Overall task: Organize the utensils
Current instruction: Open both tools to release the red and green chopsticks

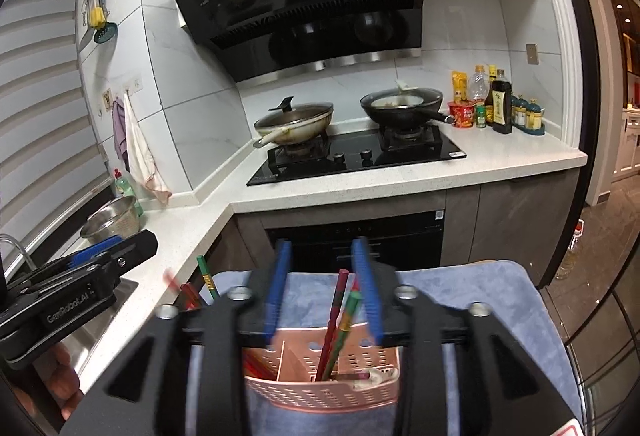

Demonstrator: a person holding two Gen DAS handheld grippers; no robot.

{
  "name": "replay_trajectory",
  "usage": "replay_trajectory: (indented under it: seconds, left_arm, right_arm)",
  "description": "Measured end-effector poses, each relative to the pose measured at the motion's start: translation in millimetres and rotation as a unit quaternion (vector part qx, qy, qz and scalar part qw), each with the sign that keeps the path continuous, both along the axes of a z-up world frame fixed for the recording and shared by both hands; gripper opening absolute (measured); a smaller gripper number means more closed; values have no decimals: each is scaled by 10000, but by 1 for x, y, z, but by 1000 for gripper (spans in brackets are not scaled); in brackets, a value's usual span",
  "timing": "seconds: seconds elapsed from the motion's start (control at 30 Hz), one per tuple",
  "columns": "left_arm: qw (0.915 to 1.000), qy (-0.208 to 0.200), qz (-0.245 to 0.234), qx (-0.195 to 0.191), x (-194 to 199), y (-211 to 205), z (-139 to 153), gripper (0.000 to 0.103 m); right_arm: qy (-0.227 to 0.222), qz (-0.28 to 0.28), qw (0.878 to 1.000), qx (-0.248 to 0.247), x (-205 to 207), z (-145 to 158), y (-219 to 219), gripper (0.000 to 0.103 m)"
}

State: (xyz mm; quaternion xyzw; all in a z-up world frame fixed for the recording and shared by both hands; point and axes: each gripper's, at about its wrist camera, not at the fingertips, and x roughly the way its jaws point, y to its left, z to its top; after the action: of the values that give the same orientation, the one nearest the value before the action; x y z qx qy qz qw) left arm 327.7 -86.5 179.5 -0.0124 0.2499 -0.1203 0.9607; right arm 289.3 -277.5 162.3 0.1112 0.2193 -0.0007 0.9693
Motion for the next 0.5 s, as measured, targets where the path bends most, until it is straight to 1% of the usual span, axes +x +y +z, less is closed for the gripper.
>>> replay_trajectory:
  seconds: [0.17,0.27,0.33,0.5]
  left_arm:
    - [10000,-3,68,60,-8,1,1,53]
    - [9999,-7,82,71,-14,2,1,53]
    - [9999,7,90,88,-18,2,1,54]
    - [9998,-4,159,143,-31,5,-3,61]
  right_arm:
    - [-21,4,10000,-12,-8,4,2,41]
    - [-49,1,9999,-92,-16,7,6,45]
    - [-44,20,9999,-137,-22,7,10,46]
    - [38,63,9997,-236,-37,5,18,46]
